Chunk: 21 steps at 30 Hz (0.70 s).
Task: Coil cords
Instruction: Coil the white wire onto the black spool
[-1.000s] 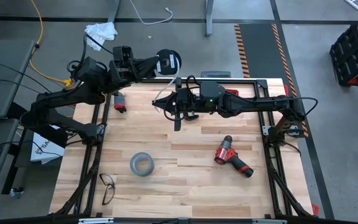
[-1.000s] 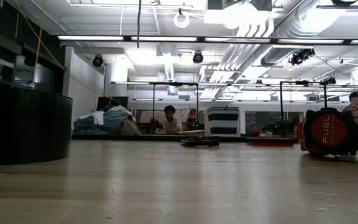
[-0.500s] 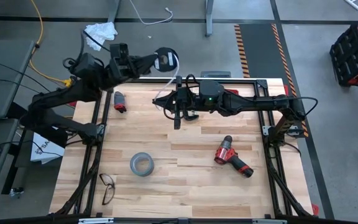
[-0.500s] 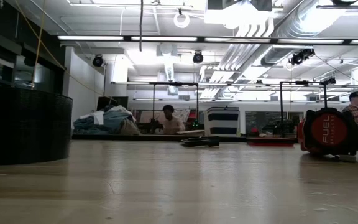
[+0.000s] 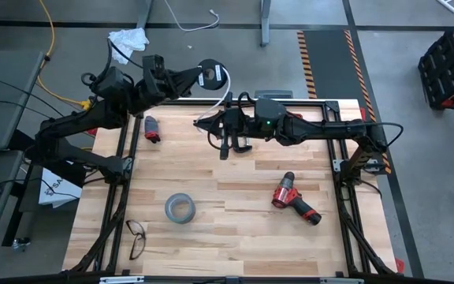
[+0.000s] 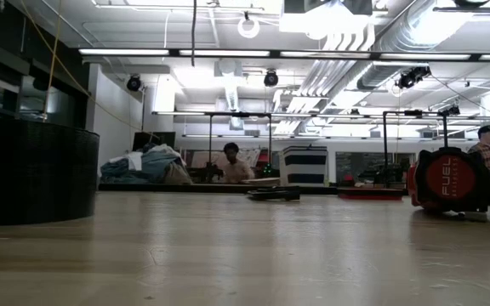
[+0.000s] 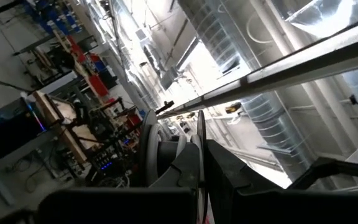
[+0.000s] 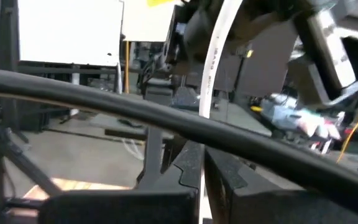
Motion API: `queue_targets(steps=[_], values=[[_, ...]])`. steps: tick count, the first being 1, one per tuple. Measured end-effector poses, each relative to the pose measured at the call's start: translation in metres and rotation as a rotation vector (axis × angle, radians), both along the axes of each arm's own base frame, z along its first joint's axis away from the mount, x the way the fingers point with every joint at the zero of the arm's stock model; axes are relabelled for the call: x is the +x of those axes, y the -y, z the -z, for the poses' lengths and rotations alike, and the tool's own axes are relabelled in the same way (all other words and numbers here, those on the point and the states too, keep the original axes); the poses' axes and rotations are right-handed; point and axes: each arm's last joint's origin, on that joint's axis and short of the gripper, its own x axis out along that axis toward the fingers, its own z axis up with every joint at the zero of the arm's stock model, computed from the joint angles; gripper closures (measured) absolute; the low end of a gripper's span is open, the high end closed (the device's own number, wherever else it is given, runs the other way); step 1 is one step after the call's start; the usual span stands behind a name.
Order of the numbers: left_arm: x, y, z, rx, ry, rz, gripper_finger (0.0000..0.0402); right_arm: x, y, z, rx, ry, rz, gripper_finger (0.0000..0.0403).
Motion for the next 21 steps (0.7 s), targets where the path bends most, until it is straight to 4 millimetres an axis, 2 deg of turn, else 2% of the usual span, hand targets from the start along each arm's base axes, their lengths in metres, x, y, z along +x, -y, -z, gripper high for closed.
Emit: queue_targets(steps=[6, 14, 21], values=[[0.001, 0.003, 0.000, -0.042, 0.005, 0.026, 0.0398, -0.001, 0.005, -0.007, -0.047, 0.070, 0.121, 0.0403], [0.004, 0.011, 0.003, -0.148, 0.005, 0.036, 0.0398, -0.003, 0.016, -0.016, -0.050, 0.189, 0.138, 0.0403], [0.009, 0.011, 0.005, -0.194, 0.018, -0.012, 0.0398, 0.010, 0.020, -0.007, -0.040, 0.234, 0.128, 0.0403]])
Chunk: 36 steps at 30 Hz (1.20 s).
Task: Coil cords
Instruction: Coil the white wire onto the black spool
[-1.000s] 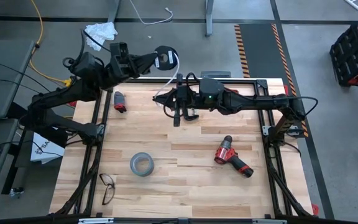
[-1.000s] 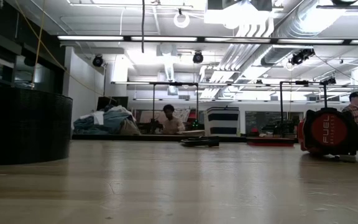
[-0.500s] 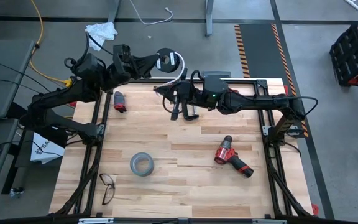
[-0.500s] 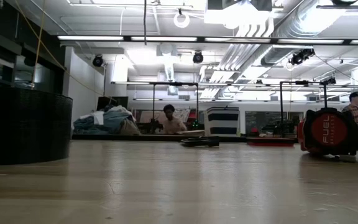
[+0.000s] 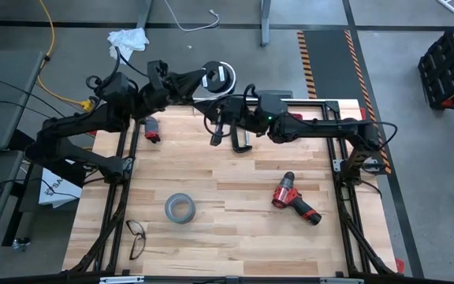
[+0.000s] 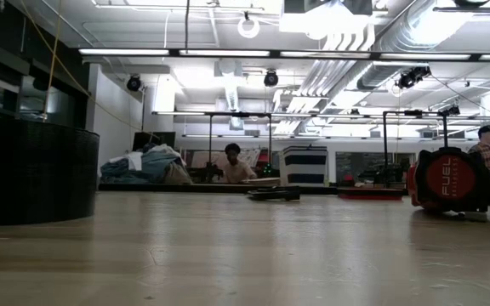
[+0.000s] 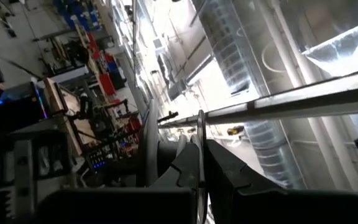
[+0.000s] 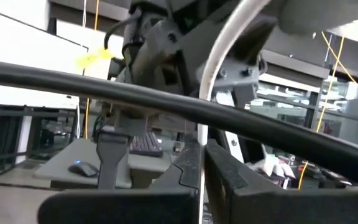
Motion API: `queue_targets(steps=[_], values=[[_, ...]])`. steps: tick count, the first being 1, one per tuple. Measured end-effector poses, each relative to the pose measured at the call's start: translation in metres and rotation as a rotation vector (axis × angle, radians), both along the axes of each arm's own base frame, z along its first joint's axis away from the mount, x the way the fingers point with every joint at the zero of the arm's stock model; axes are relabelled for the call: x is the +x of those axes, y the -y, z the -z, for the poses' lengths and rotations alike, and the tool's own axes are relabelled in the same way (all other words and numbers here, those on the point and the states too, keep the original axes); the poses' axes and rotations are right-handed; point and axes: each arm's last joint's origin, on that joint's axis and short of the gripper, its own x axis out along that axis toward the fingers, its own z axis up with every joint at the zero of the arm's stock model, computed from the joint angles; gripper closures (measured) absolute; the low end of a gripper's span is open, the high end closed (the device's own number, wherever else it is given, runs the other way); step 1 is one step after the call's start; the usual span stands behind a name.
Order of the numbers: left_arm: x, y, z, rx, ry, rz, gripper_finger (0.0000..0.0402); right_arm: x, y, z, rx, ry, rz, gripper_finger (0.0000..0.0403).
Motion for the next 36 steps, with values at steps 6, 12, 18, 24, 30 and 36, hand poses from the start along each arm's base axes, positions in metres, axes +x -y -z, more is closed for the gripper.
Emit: queue_targets(steps=[6, 12, 18, 24, 30, 36], values=[[0.003, 0.003, 0.000, -0.016, 0.007, -0.013, 0.0398, 0.016, 0.002, -0.008, -0.014, 0.020, -0.026, 0.0403], [-0.003, 0.005, -0.002, 0.040, -0.016, -0.043, 0.0398, 0.016, 0.004, -0.012, -0.031, -0.005, -0.022, 0.0403], [-0.014, 0.006, -0.005, 0.088, -0.036, -0.072, 0.0398, 0.009, -0.004, -0.014, -0.079, -0.128, -0.034, 0.0403], [-0.030, 0.006, -0.010, 0.114, -0.069, -0.129, 0.0398, 0.005, -0.010, -0.014, -0.087, -0.185, -0.059, 0.0403], [-0.031, 0.007, -0.008, 0.109, -0.094, -0.119, 0.0398, -0.008, -0.012, -0.027, -0.118, -0.186, -0.056, 0.0403], [-0.028, 0.007, -0.003, 0.090, -0.137, -0.091, 0.0398, -0.021, -0.013, -0.039, -0.150, -0.192, -0.042, 0.0403]])
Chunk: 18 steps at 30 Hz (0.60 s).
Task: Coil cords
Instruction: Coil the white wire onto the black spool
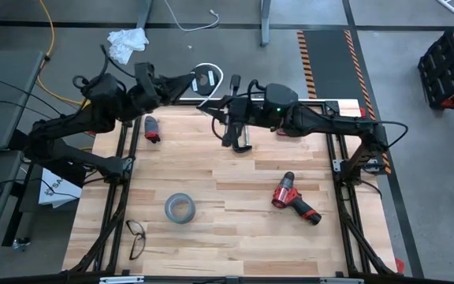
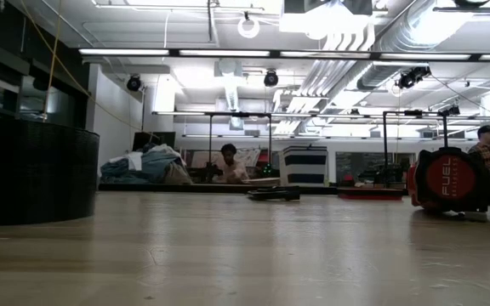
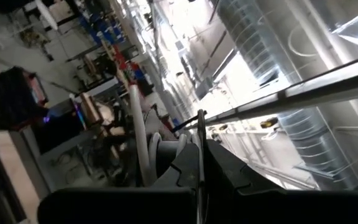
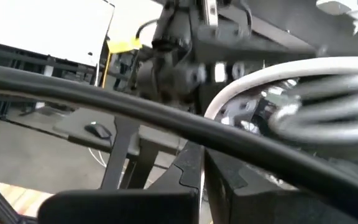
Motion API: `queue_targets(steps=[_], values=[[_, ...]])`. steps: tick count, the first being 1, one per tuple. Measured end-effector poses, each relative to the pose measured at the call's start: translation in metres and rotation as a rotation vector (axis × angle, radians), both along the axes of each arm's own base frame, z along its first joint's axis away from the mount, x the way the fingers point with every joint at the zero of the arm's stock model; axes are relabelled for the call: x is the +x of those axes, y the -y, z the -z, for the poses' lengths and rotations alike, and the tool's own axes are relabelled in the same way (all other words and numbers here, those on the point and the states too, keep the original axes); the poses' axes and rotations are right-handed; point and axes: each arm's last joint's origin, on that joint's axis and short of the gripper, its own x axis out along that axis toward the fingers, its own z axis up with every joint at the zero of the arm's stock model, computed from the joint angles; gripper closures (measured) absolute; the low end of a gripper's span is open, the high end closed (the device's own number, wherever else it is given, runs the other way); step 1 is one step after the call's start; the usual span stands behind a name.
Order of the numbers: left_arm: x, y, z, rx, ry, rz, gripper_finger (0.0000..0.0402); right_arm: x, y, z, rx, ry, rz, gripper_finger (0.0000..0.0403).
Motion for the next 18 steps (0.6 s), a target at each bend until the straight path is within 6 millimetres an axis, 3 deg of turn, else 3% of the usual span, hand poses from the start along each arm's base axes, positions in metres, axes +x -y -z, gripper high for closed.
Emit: queue_targets(steps=[18], values=[[-0.001, -0.014, 0.002, -0.053, 0.006, -0.060, 0.0398, -0.002, -0.040, 0.010, -0.038, -0.131, -0.149, 0.0403]])
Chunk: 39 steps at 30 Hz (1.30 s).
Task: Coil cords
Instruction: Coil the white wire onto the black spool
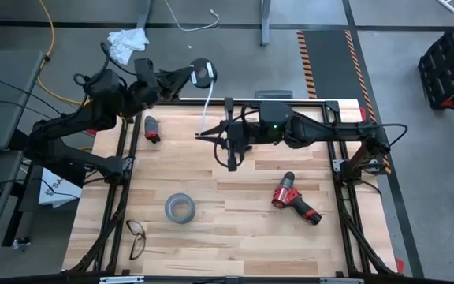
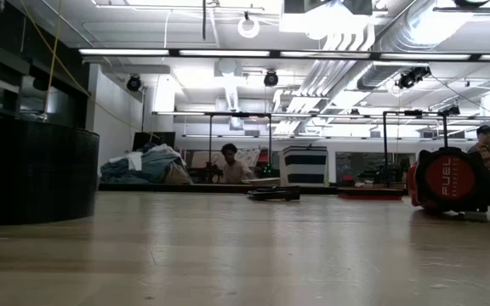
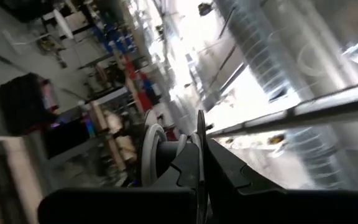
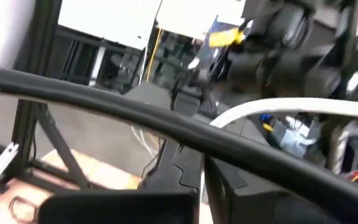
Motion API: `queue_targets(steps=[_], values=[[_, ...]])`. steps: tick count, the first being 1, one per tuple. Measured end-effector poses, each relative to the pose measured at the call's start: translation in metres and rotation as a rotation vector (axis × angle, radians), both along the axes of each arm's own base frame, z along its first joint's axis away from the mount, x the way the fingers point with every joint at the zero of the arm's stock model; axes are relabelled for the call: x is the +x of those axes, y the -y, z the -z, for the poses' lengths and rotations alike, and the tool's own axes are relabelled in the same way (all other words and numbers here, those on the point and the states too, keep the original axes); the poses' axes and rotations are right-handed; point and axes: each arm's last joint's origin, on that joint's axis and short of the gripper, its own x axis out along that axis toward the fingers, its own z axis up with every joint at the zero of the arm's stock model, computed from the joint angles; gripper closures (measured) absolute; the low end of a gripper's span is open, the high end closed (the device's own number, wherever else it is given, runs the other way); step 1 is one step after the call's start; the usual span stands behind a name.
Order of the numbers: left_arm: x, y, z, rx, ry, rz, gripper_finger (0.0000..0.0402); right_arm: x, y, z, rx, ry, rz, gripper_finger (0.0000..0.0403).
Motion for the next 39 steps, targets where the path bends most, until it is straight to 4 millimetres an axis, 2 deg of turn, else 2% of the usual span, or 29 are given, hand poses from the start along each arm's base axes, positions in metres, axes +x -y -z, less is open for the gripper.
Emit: queue_targets(steps=[4, 11, 21, 28, 35, 39], values=[[0.005, -0.002, -0.004, -0.022, 0.090, 0.007, 0.0398, 0.003, -0.001, 0.005, -0.002, -0.031, 0.004, 0.0403], [0.021, 0.005, -0.001, -0.118, 0.157, 0.162, 0.0398, 0.010, 0.011, 0.012, -0.006, -0.034, 0.030, 0.0403], [0.017, 0.024, -0.002, -0.195, 0.161, 0.301, 0.0398, 0.011, 0.016, 0.005, -0.028, 0.062, 0.047, 0.0403], [0.005, 0.031, -0.004, -0.202, 0.131, 0.292, 0.0398, 0.010, 0.018, -0.003, -0.049, 0.143, 0.076, 0.0403], [0.009, 0.030, -0.002, -0.188, 0.121, 0.266, 0.0398, 0.023, 0.028, 0.003, -0.016, 0.216, 0.091, 0.0403], [0.012, 0.029, -0.001, -0.192, 0.122, 0.260, 0.0398, 0.022, 0.027, 0.002, -0.015, 0.228, 0.086, 0.0403]])
